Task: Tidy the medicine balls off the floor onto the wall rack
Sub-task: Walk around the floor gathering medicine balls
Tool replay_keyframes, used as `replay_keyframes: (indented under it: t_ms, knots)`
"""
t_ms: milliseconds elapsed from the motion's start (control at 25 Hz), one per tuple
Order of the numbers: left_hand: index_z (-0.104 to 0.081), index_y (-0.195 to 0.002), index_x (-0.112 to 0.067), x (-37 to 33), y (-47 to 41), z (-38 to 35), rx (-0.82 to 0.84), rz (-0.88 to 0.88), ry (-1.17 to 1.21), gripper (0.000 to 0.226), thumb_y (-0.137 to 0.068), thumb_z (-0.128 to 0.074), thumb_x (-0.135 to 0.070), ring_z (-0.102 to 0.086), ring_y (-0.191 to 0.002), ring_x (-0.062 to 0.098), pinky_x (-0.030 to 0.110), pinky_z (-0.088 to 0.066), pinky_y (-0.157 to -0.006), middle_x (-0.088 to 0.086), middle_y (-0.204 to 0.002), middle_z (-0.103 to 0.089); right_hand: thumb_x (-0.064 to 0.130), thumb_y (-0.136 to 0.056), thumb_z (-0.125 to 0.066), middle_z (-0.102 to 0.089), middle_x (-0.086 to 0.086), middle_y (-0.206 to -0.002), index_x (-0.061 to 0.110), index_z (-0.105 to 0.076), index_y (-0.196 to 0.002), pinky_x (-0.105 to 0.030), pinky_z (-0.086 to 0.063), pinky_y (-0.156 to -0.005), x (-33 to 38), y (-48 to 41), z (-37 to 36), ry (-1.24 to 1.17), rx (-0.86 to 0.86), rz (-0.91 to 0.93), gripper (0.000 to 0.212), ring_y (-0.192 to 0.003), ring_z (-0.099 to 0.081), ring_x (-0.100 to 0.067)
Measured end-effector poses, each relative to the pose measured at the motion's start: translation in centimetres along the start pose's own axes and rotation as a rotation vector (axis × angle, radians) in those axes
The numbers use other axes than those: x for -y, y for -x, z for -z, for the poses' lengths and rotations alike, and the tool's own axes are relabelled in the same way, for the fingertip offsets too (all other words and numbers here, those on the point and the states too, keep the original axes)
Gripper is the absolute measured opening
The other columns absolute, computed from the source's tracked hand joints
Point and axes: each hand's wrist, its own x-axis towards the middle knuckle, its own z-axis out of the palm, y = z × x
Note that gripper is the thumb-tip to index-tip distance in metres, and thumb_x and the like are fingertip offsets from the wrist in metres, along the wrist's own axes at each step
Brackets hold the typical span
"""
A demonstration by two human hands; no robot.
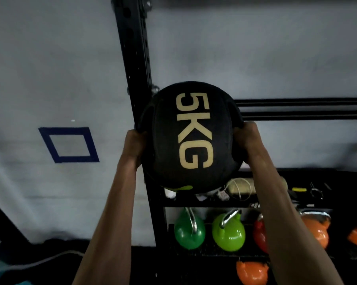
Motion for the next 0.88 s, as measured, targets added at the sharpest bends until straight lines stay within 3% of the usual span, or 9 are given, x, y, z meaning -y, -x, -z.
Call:
replay_keyframes:
  t_ms: [200, 400, 520, 600, 720, 880]
  knots:
    - [-0.058, -0.082, -0.002, -6.5, -1.8, -0.6, -0.089, -0.117, 0.103, 0.019, -0.097, -0.047, -0.002, -0.047, -0.059, 0.022, 0.025, -0.038, -0.051, 0.011, -0.069, -0.052, 0.002, -0.094, -0.052, -0.048, -0.01, -0.068, 0.002, -0.049, -0.069, -0.02, -0.034, -0.039, 6.4, -4.2, 2.0, 0.011, 0.002, 0.149, 0.025, -0.053, -0.043, -0.018]
    - [-0.053, -0.069, -0.004, -12.1, -5.6, -1.8, -0.265, -0.175, 0.108, 0.025, -0.093, -0.049, -0.005, -0.055, -0.071, 0.024, 0.033, -0.042, -0.064, 0.012, -0.073, -0.056, -0.004, -0.096, -0.046, -0.039, -0.004, -0.062, 0.008, -0.039, -0.06, -0.016, -0.029, -0.038, 10.7, -11.1, 2.1, 0.067, 0.027, 0.319, 0.038, -0.055, -0.035, -0.014]
    - [-0.051, -0.065, -0.007, -13.8, -7.7, -3.0, -0.333, -0.207, 0.074, 0.03, -0.095, -0.048, -0.004, -0.056, -0.05, 0.014, 0.021, -0.043, -0.049, 0.008, -0.069, -0.056, -0.008, -0.095, -0.044, -0.033, 0.001, -0.06, 0.016, -0.032, -0.056, -0.013, -0.022, -0.038, 11.0, -15.8, 0.6, 0.042, 0.055, 0.383, 0.047, -0.055, -0.026, -0.013]
    - [-0.047, -0.062, -0.008, -14.1, -9.2, -4.1, -0.402, -0.211, 0.024, 0.033, -0.094, -0.048, -0.001, -0.05, -0.044, 0.01, 0.015, -0.035, -0.037, 0.007, -0.065, -0.052, -0.011, -0.093, -0.044, -0.03, 0.002, -0.058, 0.019, -0.028, -0.055, -0.018, -0.023, -0.043, 10.7, -18.7, -0.8, -0.017, 0.081, 0.398, 0.05, -0.055, -0.023, -0.012]
    - [-0.05, -0.065, -0.003, -13.0, -11.1, -5.4, -0.474, -0.195, -0.023, 0.028, -0.093, -0.051, 0.0, -0.052, -0.047, 0.012, 0.013, -0.032, -0.035, 0.007, -0.063, -0.054, -0.012, -0.093, -0.043, -0.031, 0.002, -0.057, 0.02, -0.028, -0.054, -0.024, -0.023, -0.05, 9.5, -22.6, -2.8, -0.11, 0.144, 0.391, 0.052, -0.054, -0.025, -0.013]
    - [-0.062, -0.083, 0.013, -10.8, -12.9, -6.6, -0.539, -0.218, 0.028, 0.017, -0.09, -0.05, 0.003, -0.057, -0.057, 0.023, 0.025, -0.037, -0.046, 0.02, -0.068, -0.061, -0.003, -0.098, -0.048, -0.04, -0.002, -0.056, 0.015, -0.038, -0.054, -0.029, -0.028, -0.054, 8.6, -27.3, -5.1, -0.078, 0.238, 0.473, 0.048, -0.055, -0.033, -0.018]
